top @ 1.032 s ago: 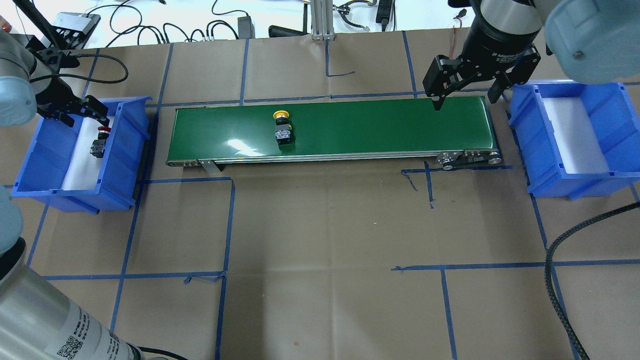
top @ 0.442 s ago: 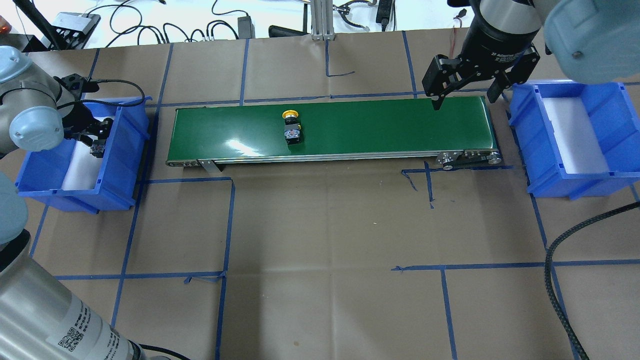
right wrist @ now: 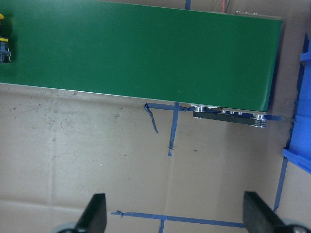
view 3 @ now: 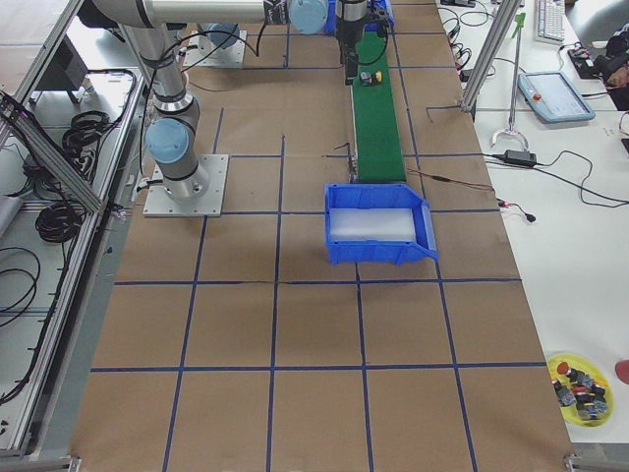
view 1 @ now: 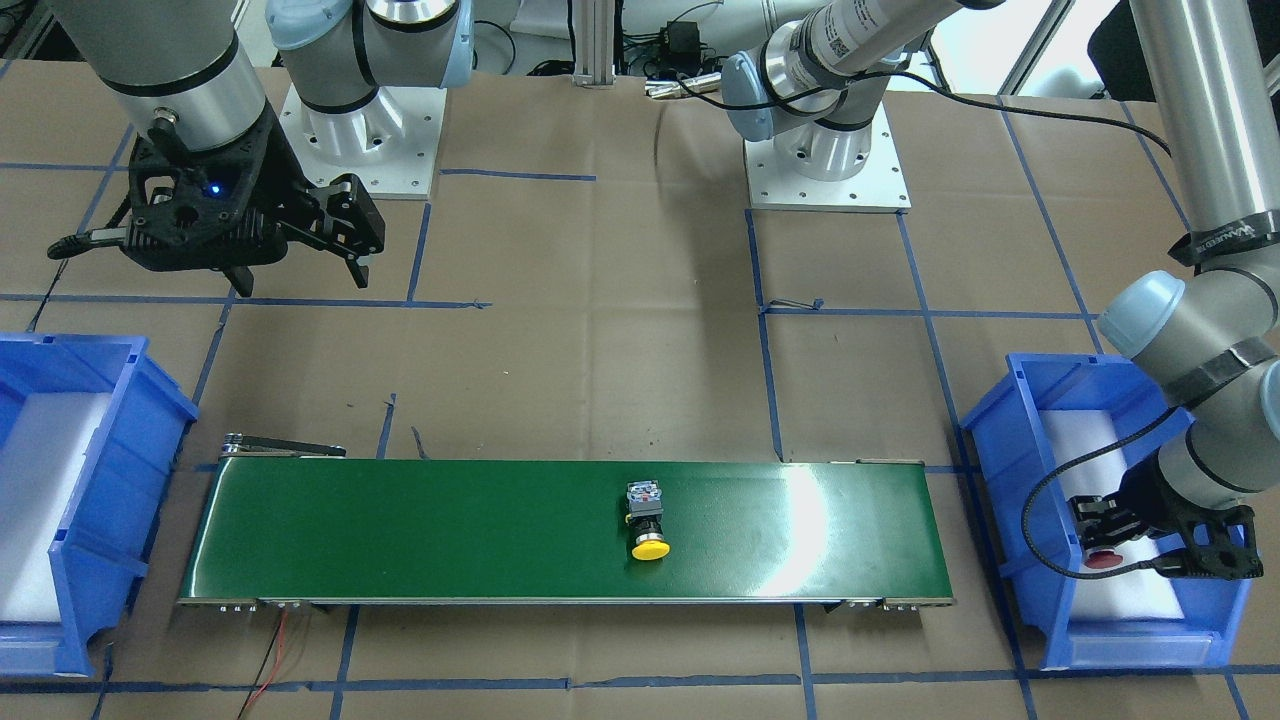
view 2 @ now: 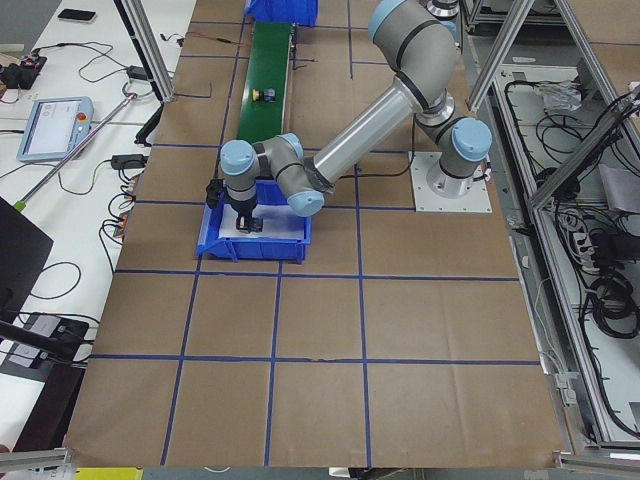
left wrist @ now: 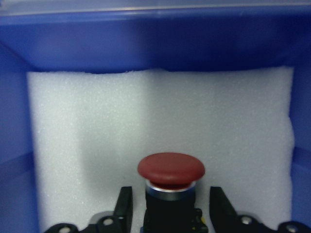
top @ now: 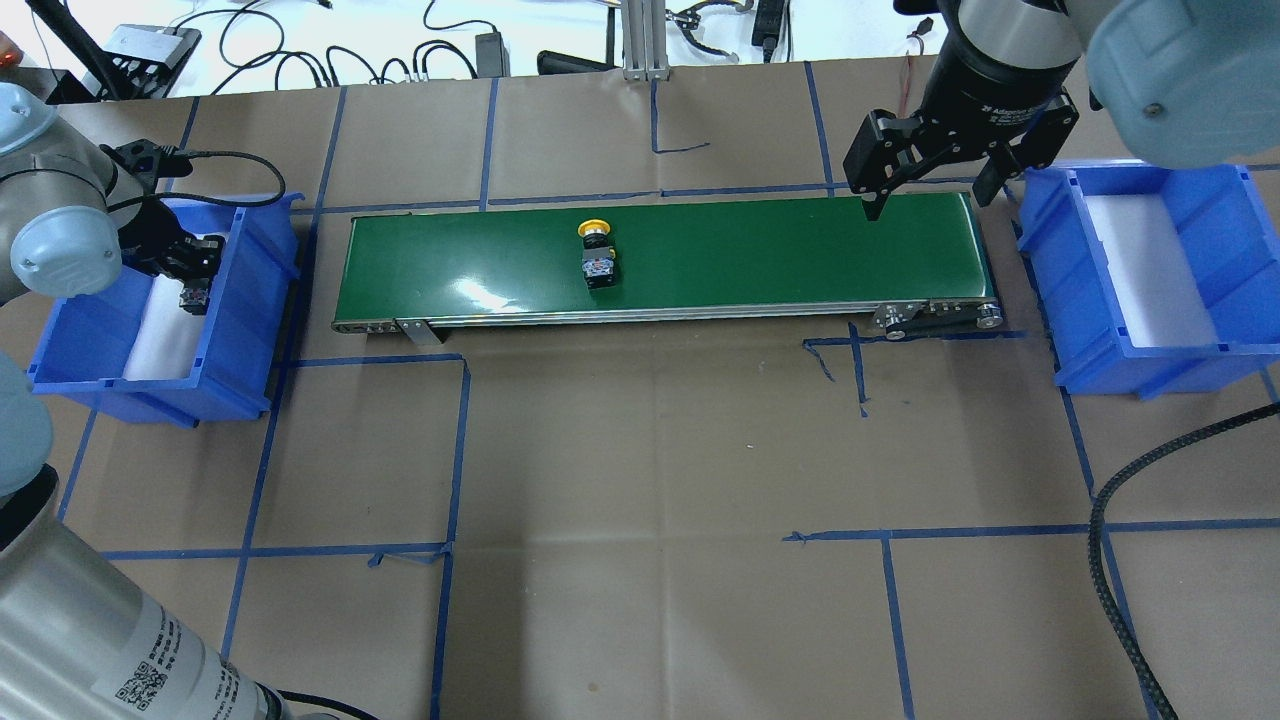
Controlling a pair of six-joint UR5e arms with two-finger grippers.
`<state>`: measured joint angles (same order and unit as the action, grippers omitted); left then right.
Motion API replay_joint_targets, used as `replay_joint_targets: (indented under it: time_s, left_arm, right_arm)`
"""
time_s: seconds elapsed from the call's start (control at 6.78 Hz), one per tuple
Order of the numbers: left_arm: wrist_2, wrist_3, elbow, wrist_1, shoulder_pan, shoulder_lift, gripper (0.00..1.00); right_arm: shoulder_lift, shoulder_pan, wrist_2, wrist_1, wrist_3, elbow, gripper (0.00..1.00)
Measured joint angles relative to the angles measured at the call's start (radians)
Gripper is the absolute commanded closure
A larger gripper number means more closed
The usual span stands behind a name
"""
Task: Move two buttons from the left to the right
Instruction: 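Lower the left gripper onto the red-capped button and grasp it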
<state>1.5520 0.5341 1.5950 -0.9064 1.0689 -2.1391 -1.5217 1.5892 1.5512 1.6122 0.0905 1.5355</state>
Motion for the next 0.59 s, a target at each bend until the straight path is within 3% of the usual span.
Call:
replay_joint_targets:
  time_s: [0.29,0.59]
  left_arm:
    - [-0.002,-0.002,-0.008,-0.025,0.000,0.021,0.94]
    - [-0.003,-0.002,-0.047,-0.134,-0.001,0.078,0.94]
  right_arm:
    - [0.000,0.000,-0.007,0.000,0.001,0.000,0.00]
    - [0.001,0.000,-0.008,0.000,0.001,0.000,0.00]
